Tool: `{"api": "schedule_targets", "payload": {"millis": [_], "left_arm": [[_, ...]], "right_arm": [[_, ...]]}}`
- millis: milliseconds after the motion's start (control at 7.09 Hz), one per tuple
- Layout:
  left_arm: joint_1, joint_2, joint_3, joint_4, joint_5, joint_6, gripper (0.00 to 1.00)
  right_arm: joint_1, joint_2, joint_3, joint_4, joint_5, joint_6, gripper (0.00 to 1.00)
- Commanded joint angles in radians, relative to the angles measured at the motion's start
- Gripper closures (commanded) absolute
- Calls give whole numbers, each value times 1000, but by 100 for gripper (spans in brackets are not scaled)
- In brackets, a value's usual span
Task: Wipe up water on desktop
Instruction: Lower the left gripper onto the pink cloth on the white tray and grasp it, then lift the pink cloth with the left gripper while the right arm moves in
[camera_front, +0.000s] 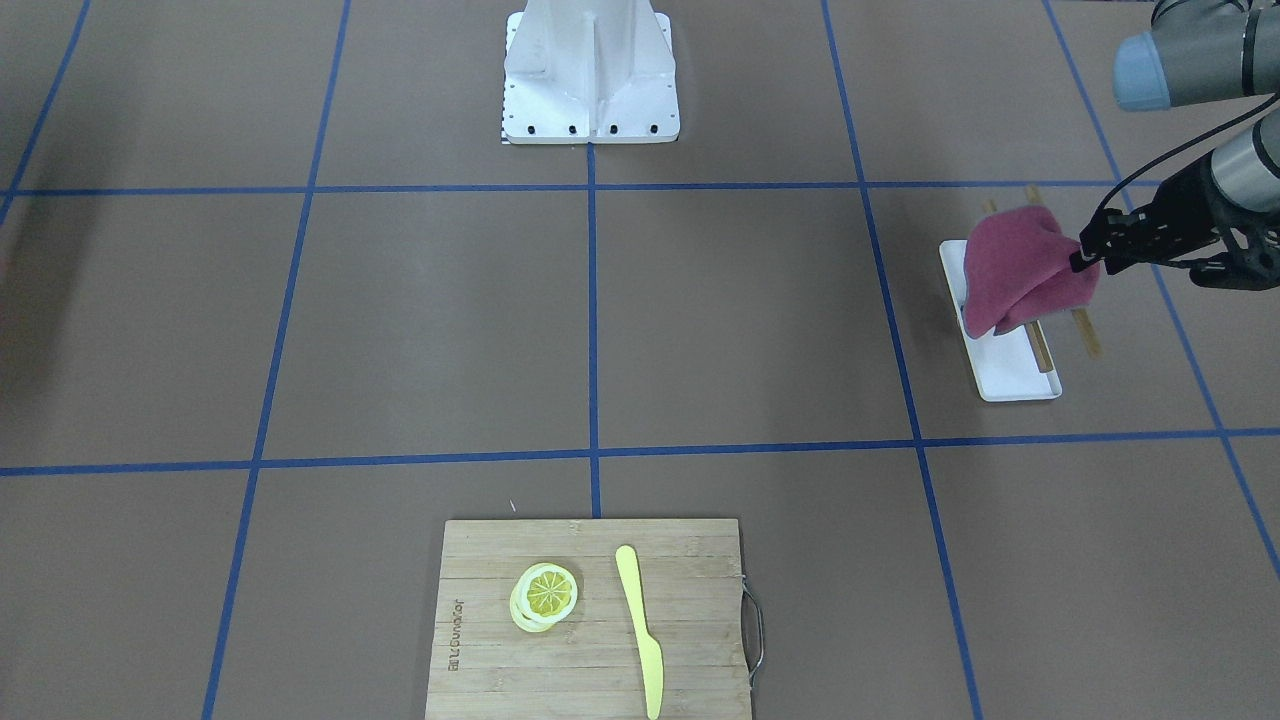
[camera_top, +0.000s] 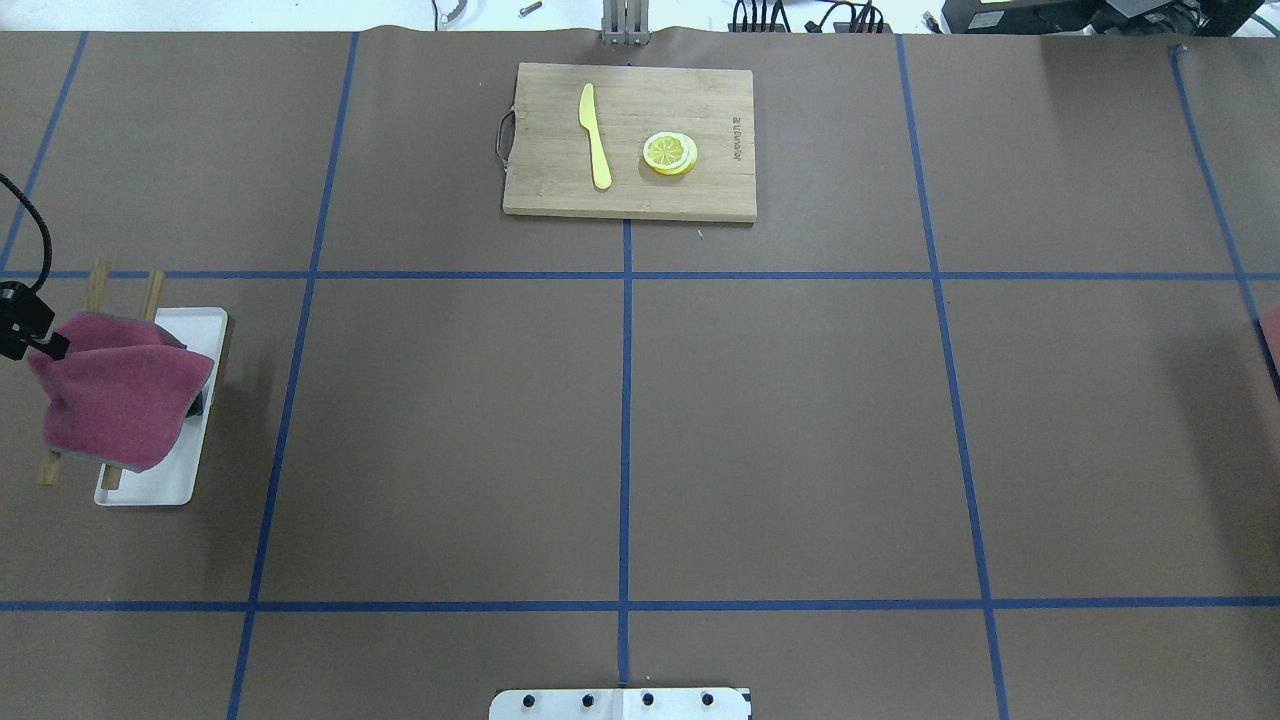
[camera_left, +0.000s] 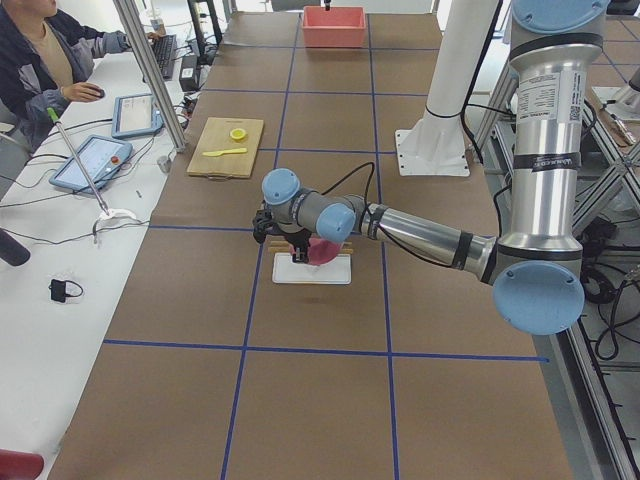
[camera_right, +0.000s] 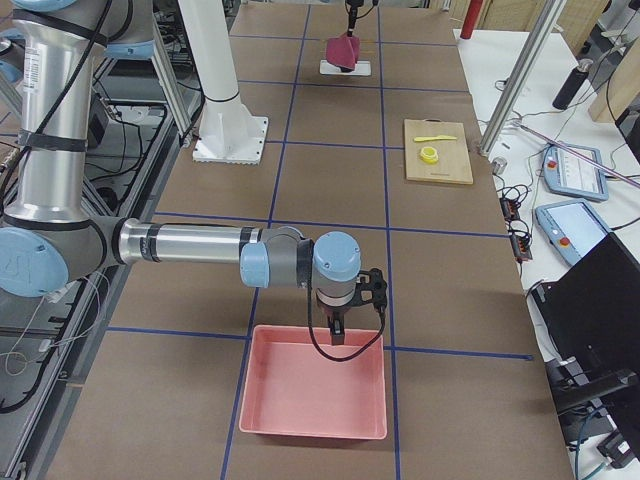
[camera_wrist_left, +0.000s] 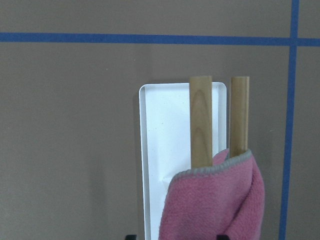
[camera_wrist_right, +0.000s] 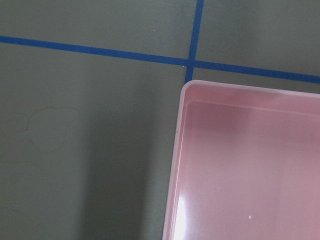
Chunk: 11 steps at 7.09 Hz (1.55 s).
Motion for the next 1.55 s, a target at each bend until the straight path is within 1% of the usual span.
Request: {"api": "schedule_targets", "payload": {"millis": [0,282,423,564,705,846,987,1128,1410], "left_arm": [[0,0,-9,2,-6,-2,100],[-2,-11,-16,2,-6,-2,100],[-3,-17,-68,8,-12,0,100],[-18,-75,-85,20,-91,-11,100],[-37,-164,-81,64,-111,-52,100],[-37,-260,-81,118,-112,-116,100],[-34,-349,-76,129,-112,-235,100],[-29,-417,-79,129,-116,-321,100],[-20,-572,-73,83,-180,-541,100]], "right_arm": [[-8,0,-2,0,-3,-2,0],[-8,0,-2,1,-3,-1,0],[-10,5,0,1,-3,-1,0],[-14,14,1,3,-3,-1,0],[-16,15,0,68,-2,2,0],[-43,14,-8,166,1,9,0],[-59,14,-6,191,17,15,0],[-88,18,1,196,47,16,0],[-106,64,4,201,115,18,0]]}}
